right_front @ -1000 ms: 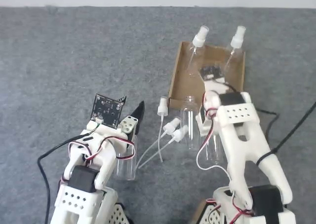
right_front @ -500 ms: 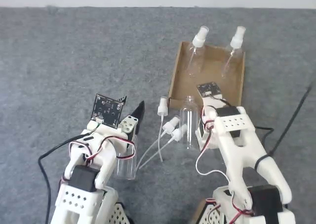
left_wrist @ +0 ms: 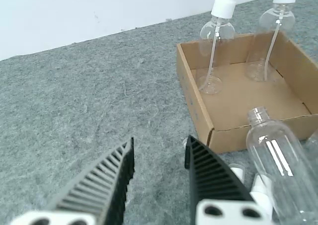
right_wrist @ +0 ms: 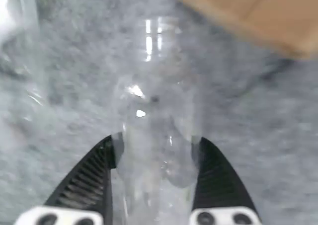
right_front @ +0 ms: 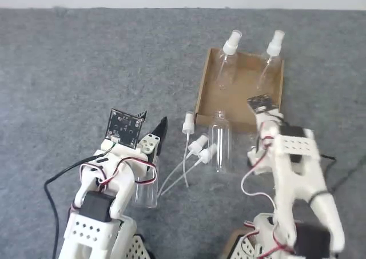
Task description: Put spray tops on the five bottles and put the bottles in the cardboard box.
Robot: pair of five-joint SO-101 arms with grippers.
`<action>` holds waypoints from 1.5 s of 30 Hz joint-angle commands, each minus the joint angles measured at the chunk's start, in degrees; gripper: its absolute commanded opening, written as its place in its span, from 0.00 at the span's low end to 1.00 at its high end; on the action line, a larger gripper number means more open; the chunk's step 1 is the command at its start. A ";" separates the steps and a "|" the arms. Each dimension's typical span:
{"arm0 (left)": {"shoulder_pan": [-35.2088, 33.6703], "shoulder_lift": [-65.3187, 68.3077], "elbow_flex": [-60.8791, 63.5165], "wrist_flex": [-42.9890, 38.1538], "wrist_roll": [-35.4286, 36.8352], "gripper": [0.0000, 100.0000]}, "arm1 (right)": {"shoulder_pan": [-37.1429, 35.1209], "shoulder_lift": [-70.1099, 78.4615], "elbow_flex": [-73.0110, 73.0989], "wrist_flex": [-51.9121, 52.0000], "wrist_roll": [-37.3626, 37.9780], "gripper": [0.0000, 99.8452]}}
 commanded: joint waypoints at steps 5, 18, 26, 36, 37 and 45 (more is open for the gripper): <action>-0.26 -0.44 -0.57 -1.41 0.35 0.15 | 13.32 -20.62 -0.35 7.87 12.84 0.02; 0.18 2.99 -12.26 6.59 -1.93 0.15 | 31.52 -12.53 -2.90 -1.01 21.71 0.02; 0.26 32.44 -26.51 8.26 -5.10 0.15 | 33.45 11.21 -18.73 -1.27 21.45 0.02; 0.35 69.27 -43.74 8.35 -5.45 0.19 | 34.86 31.96 -33.93 -1.27 21.80 0.02; 0.44 72.18 -45.49 8.88 -5.45 0.21 | 34.86 32.66 -34.55 -1.27 21.80 0.02; 4.22 88.70 -58.68 12.66 -3.52 0.22 | 33.80 34.07 -34.99 -3.82 24.09 0.02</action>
